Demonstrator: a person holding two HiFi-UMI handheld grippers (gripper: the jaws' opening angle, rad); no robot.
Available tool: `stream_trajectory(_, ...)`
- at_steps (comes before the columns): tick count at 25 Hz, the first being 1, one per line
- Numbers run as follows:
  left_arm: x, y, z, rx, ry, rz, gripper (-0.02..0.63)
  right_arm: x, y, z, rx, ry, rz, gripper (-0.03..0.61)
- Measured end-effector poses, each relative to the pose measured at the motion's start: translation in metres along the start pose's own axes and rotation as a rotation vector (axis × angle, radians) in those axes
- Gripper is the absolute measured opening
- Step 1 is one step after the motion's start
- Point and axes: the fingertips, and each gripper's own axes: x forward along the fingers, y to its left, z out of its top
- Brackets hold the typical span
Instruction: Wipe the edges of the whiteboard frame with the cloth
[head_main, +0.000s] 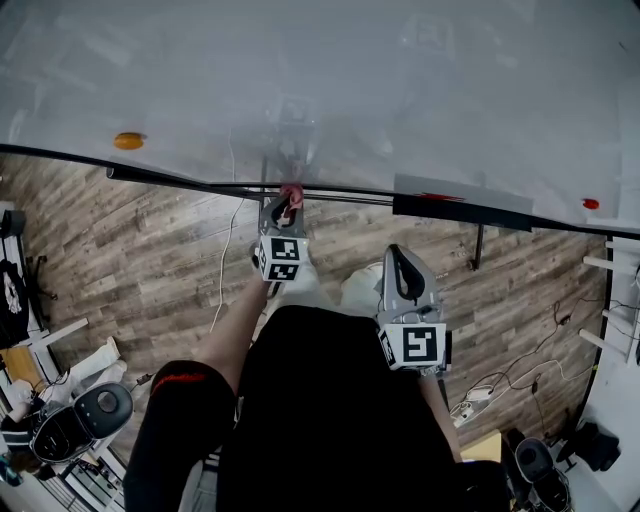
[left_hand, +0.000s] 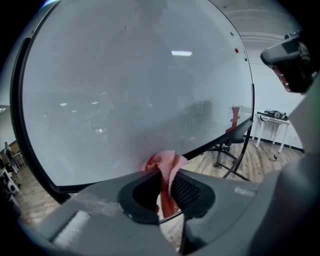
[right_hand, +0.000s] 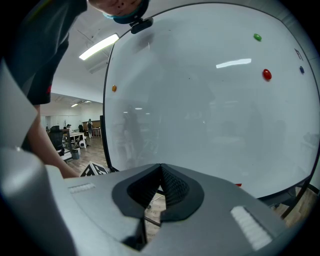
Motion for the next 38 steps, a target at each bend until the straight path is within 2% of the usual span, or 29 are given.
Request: stream_trajectory(38, 0.016, -0.045, 0.014, 0.018, 0.013, 0.024, 0.048, -0.006, -0.054, 0.002, -0.029, -0.018, 0.057, 0.002)
